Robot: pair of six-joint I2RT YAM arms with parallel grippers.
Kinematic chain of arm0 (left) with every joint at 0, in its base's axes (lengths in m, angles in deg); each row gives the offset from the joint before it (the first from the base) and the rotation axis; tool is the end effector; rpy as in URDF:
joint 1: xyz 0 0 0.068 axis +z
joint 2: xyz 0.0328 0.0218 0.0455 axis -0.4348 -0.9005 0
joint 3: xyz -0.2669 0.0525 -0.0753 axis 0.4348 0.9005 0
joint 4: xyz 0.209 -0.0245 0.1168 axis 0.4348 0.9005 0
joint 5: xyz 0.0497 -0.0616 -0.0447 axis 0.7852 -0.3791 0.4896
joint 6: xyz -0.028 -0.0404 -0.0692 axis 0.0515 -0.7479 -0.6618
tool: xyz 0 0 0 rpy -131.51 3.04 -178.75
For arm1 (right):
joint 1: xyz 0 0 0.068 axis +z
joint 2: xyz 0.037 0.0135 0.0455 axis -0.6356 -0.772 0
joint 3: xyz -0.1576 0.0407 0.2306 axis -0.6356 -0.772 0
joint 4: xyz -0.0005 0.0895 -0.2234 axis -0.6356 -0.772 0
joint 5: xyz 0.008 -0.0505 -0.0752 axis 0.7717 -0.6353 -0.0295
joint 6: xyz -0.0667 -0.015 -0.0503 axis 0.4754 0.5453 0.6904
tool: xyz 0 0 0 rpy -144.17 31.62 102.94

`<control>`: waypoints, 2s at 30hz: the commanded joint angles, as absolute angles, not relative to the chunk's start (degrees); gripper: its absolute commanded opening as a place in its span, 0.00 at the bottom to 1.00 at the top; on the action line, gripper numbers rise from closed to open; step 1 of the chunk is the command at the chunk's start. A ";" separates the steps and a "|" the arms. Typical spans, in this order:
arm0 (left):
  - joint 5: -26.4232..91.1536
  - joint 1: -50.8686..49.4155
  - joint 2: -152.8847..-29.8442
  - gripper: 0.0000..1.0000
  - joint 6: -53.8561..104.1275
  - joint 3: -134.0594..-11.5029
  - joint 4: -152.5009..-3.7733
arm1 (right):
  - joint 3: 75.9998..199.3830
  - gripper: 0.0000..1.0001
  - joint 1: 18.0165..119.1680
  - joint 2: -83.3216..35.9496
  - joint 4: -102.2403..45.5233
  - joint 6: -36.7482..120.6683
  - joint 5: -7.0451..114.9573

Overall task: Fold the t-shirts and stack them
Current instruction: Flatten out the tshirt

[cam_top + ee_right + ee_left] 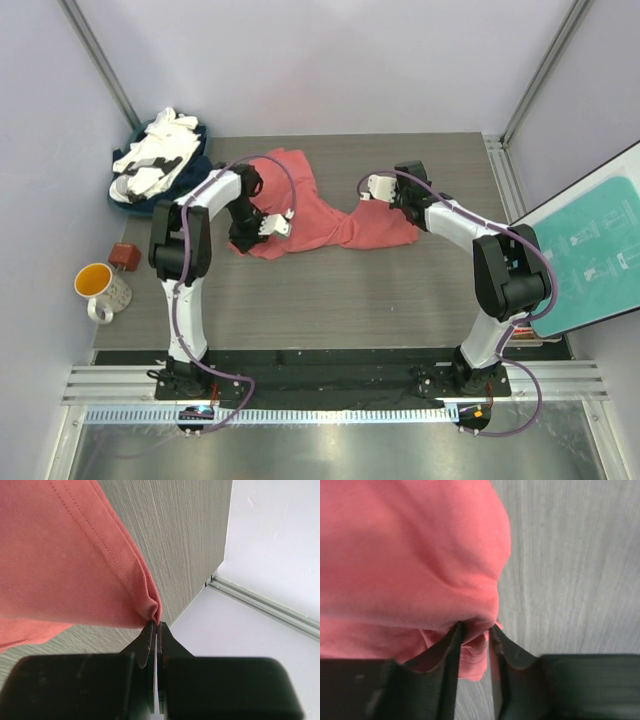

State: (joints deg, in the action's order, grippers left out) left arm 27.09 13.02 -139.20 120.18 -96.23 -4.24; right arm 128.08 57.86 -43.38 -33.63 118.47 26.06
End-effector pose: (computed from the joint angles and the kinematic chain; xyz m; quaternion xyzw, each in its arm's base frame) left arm 0.3582 -0.0989 0.1479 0.7303 0.6680 -0.1429 0.0015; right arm 0.3854 0.1010 0.2110 -0.5690 0.6940 -0.3220 0.3015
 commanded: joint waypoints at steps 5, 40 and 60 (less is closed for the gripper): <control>31.13 14.17 -129.44 0.34 109.94 -89.30 -27.20 | 129.21 0.01 58.98 -41.83 -32.95 116.63 24.96; 28.58 12.59 -97.86 1.00 114.94 -37.09 -75.68 | 129.47 0.01 59.77 -43.50 -30.93 116.27 24.87; 31.75 12.68 -111.59 0.00 112.75 -47.81 -70.77 | 130.17 0.01 59.77 -43.77 -31.45 117.06 23.90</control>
